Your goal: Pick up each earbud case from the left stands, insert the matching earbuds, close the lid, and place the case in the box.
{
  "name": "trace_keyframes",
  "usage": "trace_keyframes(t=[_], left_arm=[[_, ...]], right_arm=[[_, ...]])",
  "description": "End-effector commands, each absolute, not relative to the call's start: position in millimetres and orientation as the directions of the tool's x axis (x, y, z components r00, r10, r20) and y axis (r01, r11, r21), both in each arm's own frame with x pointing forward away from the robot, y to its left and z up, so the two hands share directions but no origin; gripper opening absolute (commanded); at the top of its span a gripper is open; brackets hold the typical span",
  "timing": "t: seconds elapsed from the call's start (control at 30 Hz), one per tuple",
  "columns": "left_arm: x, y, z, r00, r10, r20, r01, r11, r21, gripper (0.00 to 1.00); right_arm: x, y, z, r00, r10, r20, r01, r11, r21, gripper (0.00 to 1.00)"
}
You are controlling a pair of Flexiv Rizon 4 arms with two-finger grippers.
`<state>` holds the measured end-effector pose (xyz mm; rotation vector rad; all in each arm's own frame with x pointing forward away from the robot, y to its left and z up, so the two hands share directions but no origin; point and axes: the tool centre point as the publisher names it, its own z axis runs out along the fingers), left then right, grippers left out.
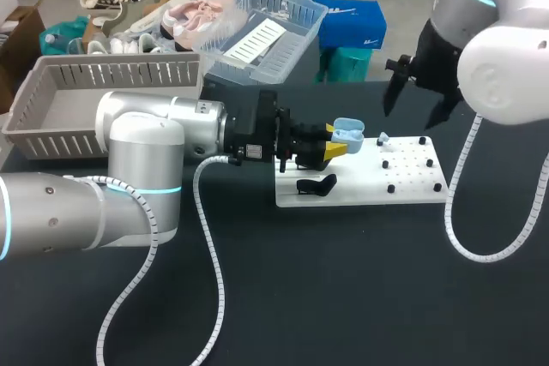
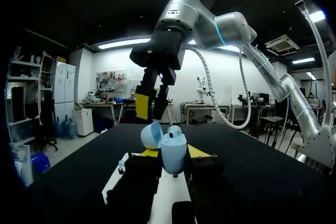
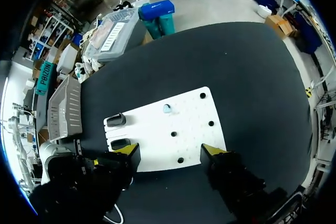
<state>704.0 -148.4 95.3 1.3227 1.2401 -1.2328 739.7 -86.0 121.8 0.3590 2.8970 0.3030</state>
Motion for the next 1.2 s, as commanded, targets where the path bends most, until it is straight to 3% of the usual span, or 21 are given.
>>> trace_keyframes(t=[0.03,0.47,0.67,1.0,1.2], left_arm=[[704.2,-148.7,94.7,-0.006,0.081,-0.997,0.997,-0.076,-0.012,0.00],[704.2,-148.7,94.7,-0.006,0.081,-0.997,0.997,-0.076,-0.012,0.00],[704.2,-148.7,94.7,-0.006,0.081,-0.997,0.997,-0.076,-0.012,0.00],[704.2,-148.7,94.7,-0.006,0.081,-0.997,0.997,-0.076,-0.012,0.00],[704.2,-148.7,94.7,-0.006,0.081,-0.997,0.997,-0.076,-0.012,0.00]], right_arm=[[751.5,-79.9,106.7,-0.954,0.245,-0.173,0.205,0.954,0.220,0.73],[769.2,-70.0,72.8,-0.962,0.230,-0.148,0.201,0.961,0.189,0.63],[774.8,-65.6,60.1,-0.958,0.251,-0.140,0.224,0.957,0.185,0.45],[777.7,-65.4,44.6,-0.956,0.267,-0.123,0.244,0.954,0.172,0.45],[781.7,-67.6,39.6,-0.954,0.278,-0.115,0.255,0.950,0.178,0.40]])
